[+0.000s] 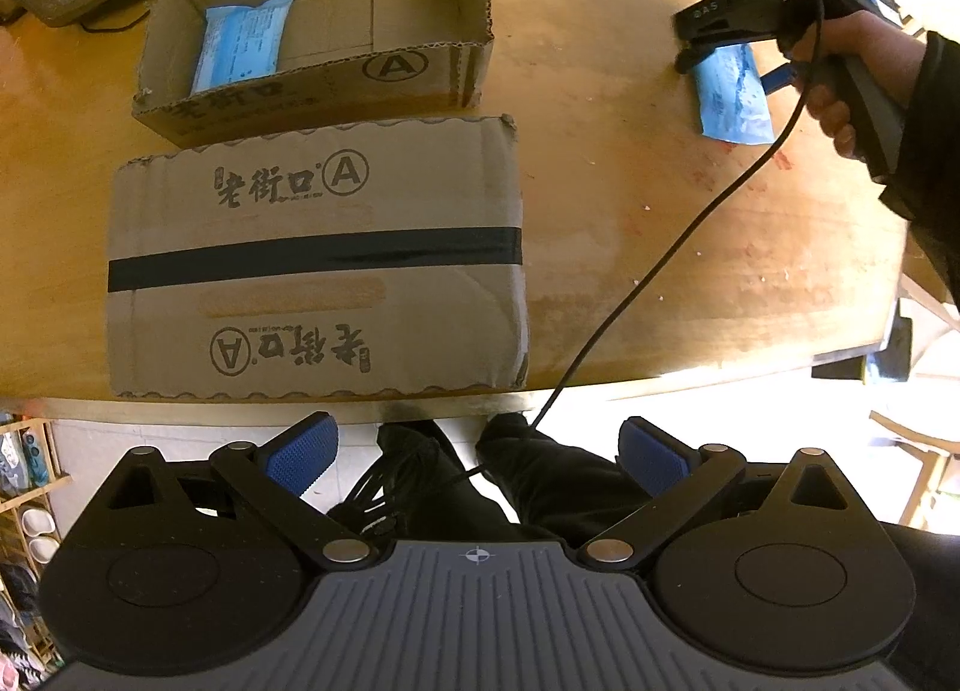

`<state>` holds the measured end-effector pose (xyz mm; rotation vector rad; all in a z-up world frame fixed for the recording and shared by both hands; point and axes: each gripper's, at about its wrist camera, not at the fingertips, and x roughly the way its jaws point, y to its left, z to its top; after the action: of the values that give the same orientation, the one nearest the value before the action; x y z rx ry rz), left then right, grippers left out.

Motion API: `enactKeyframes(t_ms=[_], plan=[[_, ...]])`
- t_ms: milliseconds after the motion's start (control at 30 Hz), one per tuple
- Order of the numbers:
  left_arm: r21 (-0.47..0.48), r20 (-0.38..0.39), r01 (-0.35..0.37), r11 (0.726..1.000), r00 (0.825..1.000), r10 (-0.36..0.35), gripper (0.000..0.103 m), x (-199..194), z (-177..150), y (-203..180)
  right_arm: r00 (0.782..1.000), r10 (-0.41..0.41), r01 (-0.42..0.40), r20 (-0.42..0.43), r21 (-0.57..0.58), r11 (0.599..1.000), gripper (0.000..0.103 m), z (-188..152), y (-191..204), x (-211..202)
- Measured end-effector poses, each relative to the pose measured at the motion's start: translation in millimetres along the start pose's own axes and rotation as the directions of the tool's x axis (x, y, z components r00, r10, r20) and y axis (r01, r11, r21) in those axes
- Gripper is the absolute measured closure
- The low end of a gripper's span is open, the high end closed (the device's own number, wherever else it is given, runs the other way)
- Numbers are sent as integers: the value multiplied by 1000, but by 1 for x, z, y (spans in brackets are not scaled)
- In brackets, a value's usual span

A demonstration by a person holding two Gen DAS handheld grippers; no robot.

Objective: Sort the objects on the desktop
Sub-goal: 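Close the right gripper on the blue packet's end, then lift the blue packet with the right gripper and carry it toward the box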

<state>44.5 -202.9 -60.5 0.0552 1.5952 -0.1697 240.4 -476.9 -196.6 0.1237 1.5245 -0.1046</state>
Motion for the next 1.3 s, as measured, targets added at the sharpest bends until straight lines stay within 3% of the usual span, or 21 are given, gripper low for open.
enactKeyframes(t_ms=[433, 900, 1300], plan=[[12, 10, 4, 1000, 1000, -5, 0, -2, 0, 0, 999, 39, -39, 9, 30, 999, 42, -8, -14, -13], [6, 16, 8, 1000, 1000, -9, 0, -6, -5, 7, 997, 69, -69, 45, -6, 998, 42, 6, 0, -39], [0, 36, 15, 1000, 999, -15, 0, -16, -14, 18, 995, 83, -81, 63, -32, 996, 42, -3, 12, -73]])
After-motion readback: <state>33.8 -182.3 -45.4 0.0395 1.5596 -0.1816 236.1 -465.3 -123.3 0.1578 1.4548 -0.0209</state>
